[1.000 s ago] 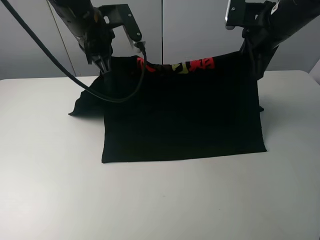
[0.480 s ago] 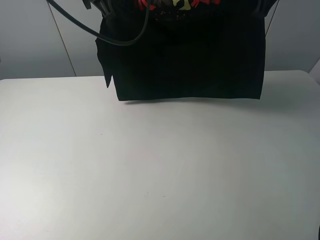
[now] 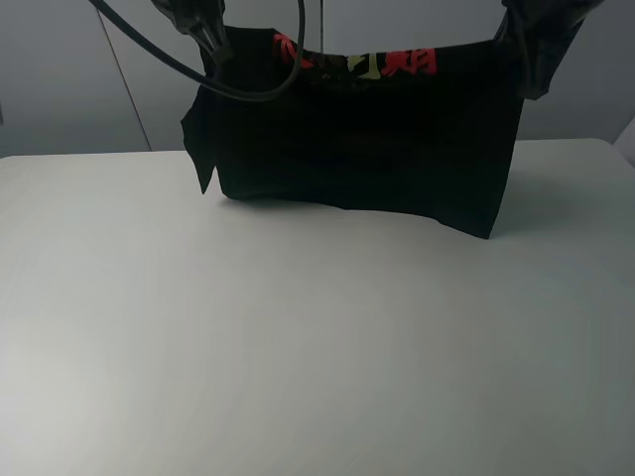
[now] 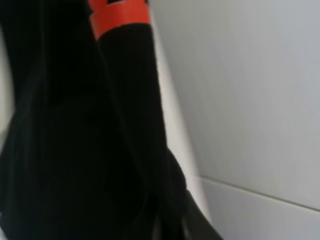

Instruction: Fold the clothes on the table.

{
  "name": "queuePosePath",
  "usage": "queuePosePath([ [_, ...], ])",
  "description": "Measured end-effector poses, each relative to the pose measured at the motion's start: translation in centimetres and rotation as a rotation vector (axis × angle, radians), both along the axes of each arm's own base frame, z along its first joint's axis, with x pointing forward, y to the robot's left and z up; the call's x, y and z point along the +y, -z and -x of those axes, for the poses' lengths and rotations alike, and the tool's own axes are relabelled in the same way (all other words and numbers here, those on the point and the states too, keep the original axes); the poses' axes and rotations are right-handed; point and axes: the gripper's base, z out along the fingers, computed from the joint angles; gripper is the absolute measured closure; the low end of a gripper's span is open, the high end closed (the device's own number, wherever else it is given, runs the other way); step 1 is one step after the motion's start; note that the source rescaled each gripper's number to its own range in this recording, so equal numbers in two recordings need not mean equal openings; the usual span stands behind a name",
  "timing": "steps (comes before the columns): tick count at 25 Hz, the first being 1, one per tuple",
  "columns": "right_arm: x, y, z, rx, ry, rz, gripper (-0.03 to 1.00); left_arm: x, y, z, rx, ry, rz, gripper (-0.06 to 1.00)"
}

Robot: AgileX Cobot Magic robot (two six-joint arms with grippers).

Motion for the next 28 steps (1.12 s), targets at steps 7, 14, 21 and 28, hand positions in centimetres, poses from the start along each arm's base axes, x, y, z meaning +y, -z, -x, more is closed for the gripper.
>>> queuePosePath([
  [7, -0.2, 2.1, 1.3, 0.054, 0.001, 0.005, 0.97, 0.2, 0.1, -0.1, 0.011, 0.017, -0.010, 0.94],
  [14, -0.1, 1.3, 0.3, -0.077, 0.029, -0.040, 0.97, 1.4, -0.3, -1.1, -0.045, -0.027, 0.012, 0.94],
  [21, -0.3, 1.2, -1.0, -0.204, 0.024, 0.005, 0.97, 1.6, -1.1, -2.1, -0.160, -0.029, 0.068, 0.94],
  [28, -0.5, -2.2, -3.3, -0.392, 0.076, 0.031, 0.97, 1.6, -2.1, -2.9, -0.291, -0.024, 0.084, 0.94],
])
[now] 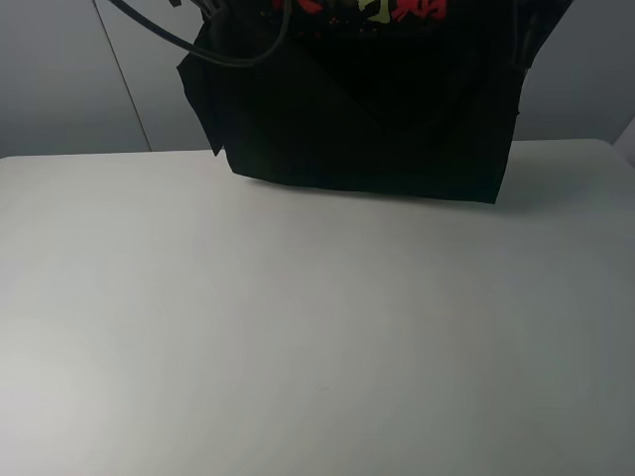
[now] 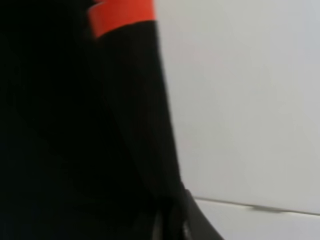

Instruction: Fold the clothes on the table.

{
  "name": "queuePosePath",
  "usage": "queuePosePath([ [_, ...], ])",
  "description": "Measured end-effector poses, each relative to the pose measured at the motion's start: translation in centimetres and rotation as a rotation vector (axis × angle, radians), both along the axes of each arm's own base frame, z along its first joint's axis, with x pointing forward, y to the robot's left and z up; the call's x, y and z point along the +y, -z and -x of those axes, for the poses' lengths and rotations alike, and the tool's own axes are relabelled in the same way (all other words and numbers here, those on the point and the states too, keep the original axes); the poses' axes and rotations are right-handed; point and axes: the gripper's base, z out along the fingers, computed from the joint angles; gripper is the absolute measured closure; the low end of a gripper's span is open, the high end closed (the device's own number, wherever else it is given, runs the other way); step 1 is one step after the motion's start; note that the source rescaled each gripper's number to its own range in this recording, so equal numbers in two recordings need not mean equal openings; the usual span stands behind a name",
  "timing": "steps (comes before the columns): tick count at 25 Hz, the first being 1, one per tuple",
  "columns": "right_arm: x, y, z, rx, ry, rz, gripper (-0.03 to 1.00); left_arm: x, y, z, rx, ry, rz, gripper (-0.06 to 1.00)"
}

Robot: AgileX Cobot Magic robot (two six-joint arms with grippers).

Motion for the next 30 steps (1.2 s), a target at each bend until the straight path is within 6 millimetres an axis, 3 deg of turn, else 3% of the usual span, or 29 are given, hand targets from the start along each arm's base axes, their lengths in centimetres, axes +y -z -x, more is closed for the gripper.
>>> queuePosePath([
  [4, 0.1, -2.7, -0.7, -0.100, 0.008, -0.033, 0.97, 0.1, -0.9, -0.3, -0.071, -0.022, 0.015, 0.94],
  [7, 0.0, -2.6, -0.6, -0.071, 0.032, -0.044, 0.97, 0.3, -1.1, -0.3, -0.072, -0.042, 0.013, 0.94],
  [10, -0.3, -0.6, 0.1, 0.059, 0.059, -0.019, 0.97, 0.6, -0.4, 0.0, -0.004, -0.051, -0.024, 0.94],
  [18, -0.3, 6.7, 3.5, 0.376, -0.030, 0.038, 0.97, 1.4, 5.6, 2.3, 0.260, -0.008, -0.156, 0.94],
  [24, 0.0, 6.0, 6.4, 0.496, -0.133, 0.010, 0.97, 3.0, 6.1, 6.0, 0.337, 0.000, -0.144, 0.94],
  [30, 0.8, 6.9, 9.9, 0.695, -0.300, -0.041, 0.97, 4.7, 9.0, 10.0, 0.480, -0.006, -0.145, 0.94],
])
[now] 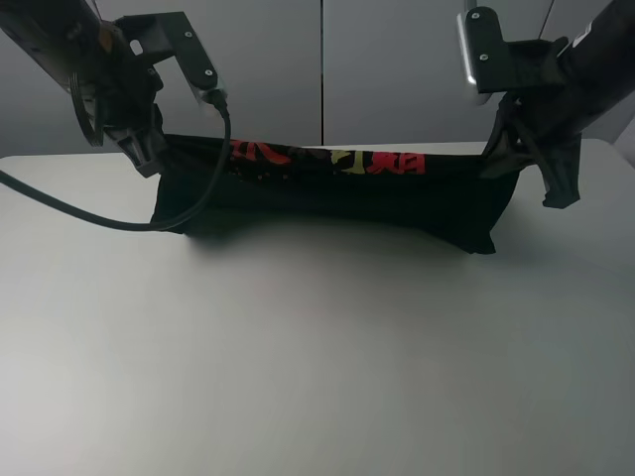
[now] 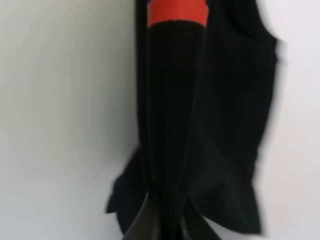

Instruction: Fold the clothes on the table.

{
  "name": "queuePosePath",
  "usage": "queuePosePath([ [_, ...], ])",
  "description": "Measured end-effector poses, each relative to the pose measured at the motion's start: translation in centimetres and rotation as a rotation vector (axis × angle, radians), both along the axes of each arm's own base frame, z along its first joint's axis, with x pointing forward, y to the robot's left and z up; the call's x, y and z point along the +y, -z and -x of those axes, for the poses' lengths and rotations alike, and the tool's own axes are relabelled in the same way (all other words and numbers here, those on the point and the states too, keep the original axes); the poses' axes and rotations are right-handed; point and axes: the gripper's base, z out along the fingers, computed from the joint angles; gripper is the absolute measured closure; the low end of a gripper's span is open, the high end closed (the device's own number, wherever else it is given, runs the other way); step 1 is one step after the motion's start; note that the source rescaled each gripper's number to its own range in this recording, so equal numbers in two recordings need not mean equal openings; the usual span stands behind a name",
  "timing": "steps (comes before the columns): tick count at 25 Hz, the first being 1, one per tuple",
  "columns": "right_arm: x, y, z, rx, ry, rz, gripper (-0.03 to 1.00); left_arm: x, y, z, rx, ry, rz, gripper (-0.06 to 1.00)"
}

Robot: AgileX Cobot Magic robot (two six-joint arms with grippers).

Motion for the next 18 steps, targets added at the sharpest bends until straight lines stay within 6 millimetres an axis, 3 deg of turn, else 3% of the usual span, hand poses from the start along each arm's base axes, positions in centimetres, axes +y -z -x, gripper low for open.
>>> queuePosePath([
  [6, -0.1, 2.7, 3.5, 0.177, -0.060, -0.023, 0.97, 1.6, 0.9, 4.2, 0.086, -0.034, 0.056, 0.94],
  [18, -0.4, 3.6, 8.5, 0.260, -0.052, -0.115, 0.97, 3.8, 2.7, 9.9, 0.211, -0.086, 0.113, 0.94],
])
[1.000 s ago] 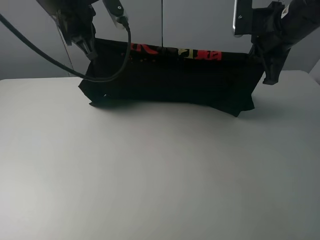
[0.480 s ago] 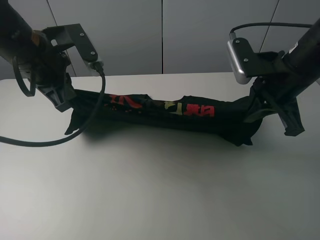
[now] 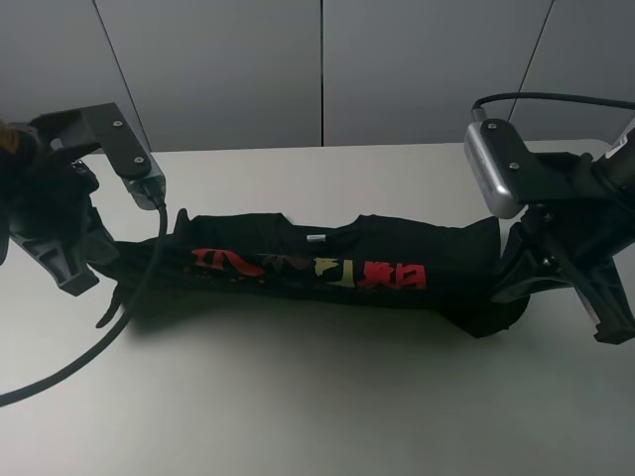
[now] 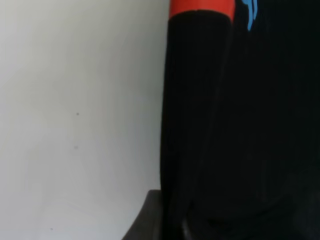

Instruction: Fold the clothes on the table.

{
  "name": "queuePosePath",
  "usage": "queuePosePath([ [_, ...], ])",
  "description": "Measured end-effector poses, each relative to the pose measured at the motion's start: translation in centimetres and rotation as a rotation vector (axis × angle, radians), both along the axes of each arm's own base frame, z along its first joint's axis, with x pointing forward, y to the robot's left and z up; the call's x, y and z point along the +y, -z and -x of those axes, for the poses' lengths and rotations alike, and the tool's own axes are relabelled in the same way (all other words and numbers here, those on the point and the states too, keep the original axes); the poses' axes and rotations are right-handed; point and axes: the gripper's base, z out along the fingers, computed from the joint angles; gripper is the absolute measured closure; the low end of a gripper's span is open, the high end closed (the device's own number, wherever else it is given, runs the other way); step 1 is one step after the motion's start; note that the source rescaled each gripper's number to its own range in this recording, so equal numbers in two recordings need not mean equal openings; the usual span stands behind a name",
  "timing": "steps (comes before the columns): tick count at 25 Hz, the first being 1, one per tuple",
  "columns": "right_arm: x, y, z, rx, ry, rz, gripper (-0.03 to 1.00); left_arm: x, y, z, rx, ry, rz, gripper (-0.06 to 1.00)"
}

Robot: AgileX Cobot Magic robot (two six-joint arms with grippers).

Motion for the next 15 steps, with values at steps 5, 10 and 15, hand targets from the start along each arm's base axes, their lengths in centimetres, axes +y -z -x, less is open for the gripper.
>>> queuePosePath([
  [5, 0.0, -0.1, -0.5, -0.039, 0.109, -0.011, 0.97, -0.1, -0.7, -0.1, -0.085, -0.049, 0.070, 0.94],
  [10, -0.1, -0.3, -1.8, -0.115, 0.332, -0.047, 0.97, -0.2, -1.2, -1.0, -0.178, -0.156, 0.133, 0.94],
  [15, -0.2, -0.5, -3.2, -0.194, 0.519, -0.102, 0.97, 0.1, -1.3, -1.8, -0.240, -0.274, 0.159, 0.94],
])
